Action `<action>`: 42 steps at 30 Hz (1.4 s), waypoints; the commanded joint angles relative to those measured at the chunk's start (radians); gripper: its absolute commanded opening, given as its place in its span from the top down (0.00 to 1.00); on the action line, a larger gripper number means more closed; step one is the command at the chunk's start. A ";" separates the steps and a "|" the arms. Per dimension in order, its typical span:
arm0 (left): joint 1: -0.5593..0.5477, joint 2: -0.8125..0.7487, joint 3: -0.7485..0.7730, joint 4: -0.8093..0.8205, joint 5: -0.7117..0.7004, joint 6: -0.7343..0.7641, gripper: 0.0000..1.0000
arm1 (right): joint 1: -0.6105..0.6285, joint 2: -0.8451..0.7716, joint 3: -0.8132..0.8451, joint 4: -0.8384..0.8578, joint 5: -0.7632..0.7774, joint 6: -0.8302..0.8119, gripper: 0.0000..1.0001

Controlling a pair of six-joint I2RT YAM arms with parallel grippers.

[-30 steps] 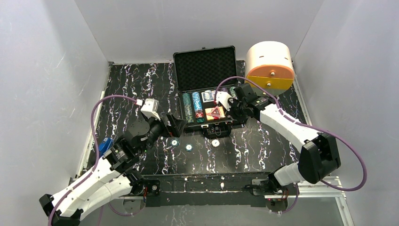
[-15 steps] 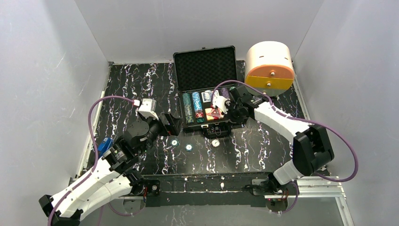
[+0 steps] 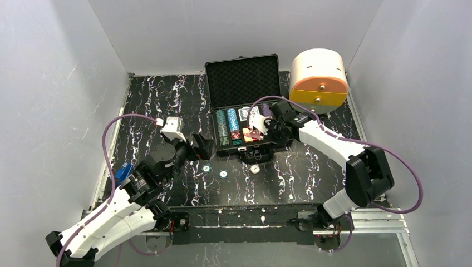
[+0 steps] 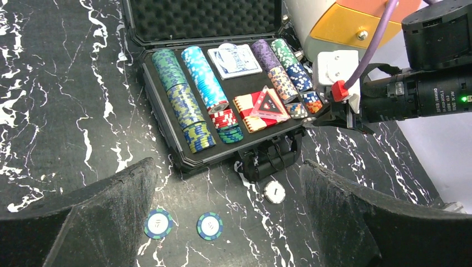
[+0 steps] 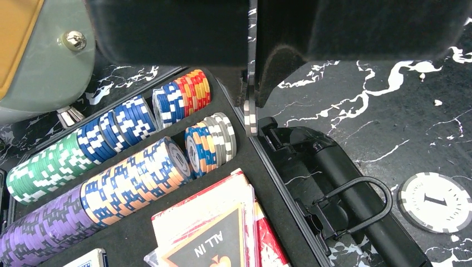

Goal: Pack up texas hold em set

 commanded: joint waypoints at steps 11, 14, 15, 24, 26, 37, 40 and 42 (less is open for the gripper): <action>0.004 -0.023 -0.008 -0.007 -0.052 -0.008 0.02 | -0.003 0.076 0.105 0.068 0.080 -0.099 0.99; 0.004 -0.022 -0.010 -0.007 -0.053 -0.008 0.02 | -0.003 0.086 0.090 0.079 0.081 -0.108 0.99; 0.003 -0.023 -0.012 -0.007 -0.053 -0.008 0.02 | -0.003 0.090 0.090 0.082 0.081 -0.109 0.99; 0.004 -0.023 -0.012 -0.006 -0.055 -0.009 0.02 | 0.004 0.127 0.121 0.104 0.130 -0.120 0.86; 0.004 -0.023 -0.013 -0.007 -0.056 -0.011 0.02 | 0.006 0.130 0.122 0.108 0.131 -0.112 0.75; 0.004 -0.030 -0.016 -0.009 -0.059 -0.013 0.02 | 0.008 0.047 0.155 0.141 0.082 -0.021 0.59; 0.004 -0.027 -0.014 -0.006 -0.061 -0.017 0.02 | 0.009 -0.012 0.184 0.161 -0.007 0.115 0.51; 0.004 -0.027 -0.013 -0.005 -0.062 -0.020 0.02 | 0.009 -0.045 0.200 0.147 -0.058 0.259 0.44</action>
